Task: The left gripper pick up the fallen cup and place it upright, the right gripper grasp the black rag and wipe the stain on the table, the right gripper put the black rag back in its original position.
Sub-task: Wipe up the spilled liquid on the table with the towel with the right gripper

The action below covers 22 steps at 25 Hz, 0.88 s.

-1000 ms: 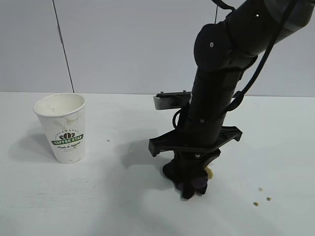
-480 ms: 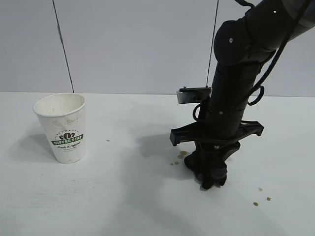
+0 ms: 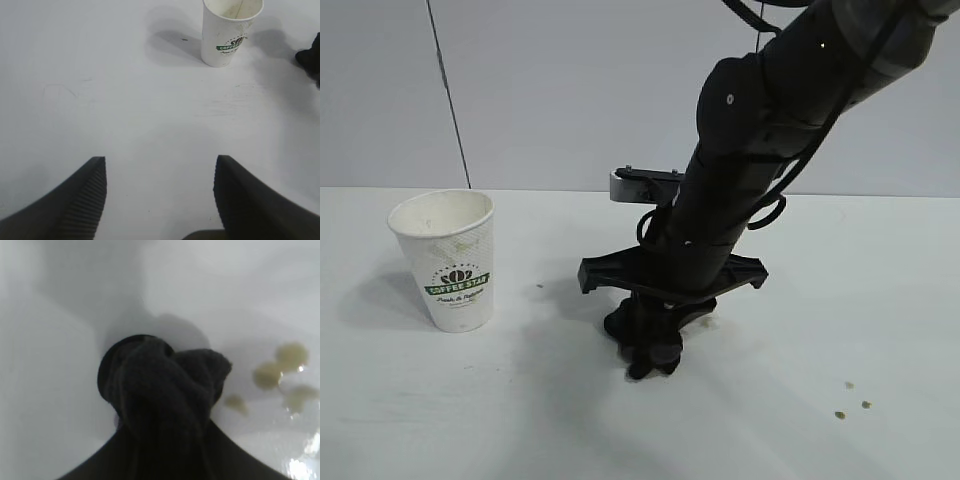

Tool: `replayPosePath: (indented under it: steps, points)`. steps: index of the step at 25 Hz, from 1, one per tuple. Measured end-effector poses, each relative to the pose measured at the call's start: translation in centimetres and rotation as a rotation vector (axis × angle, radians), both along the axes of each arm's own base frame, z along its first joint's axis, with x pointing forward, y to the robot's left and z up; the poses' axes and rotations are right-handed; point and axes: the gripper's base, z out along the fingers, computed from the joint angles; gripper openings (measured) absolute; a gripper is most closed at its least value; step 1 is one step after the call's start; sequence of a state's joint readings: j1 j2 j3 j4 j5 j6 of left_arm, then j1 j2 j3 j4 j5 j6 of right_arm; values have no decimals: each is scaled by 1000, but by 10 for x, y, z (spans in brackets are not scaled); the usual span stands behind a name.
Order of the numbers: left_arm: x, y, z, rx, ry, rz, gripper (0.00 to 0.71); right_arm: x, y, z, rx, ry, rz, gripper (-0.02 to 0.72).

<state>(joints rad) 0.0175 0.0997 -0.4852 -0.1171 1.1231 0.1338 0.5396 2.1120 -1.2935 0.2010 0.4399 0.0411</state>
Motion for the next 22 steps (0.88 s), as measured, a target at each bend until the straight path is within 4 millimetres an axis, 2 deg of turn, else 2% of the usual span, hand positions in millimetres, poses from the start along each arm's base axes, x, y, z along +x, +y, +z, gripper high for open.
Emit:
replayPosePath:
  steps: [5,11,14,17,19,22]
  points:
    - [0,0,0,0,0,0,453,15,-8,0,-31,-34,-17,137]
    - [0,0,0,0,0,0,453,36,-38,5,-127,-18,-81,137]
    - [0,0,0,0,0,0,452,33,-46,9,-210,108,-78,137]
    - [0,0,0,0,0,0,452,21,-48,13,-284,266,1,137]
    - [0,0,0,0,0,0,452,14,-43,15,-282,342,78,137]
    - [0,0,0,0,0,0,452,13,-35,15,-211,342,121,137]
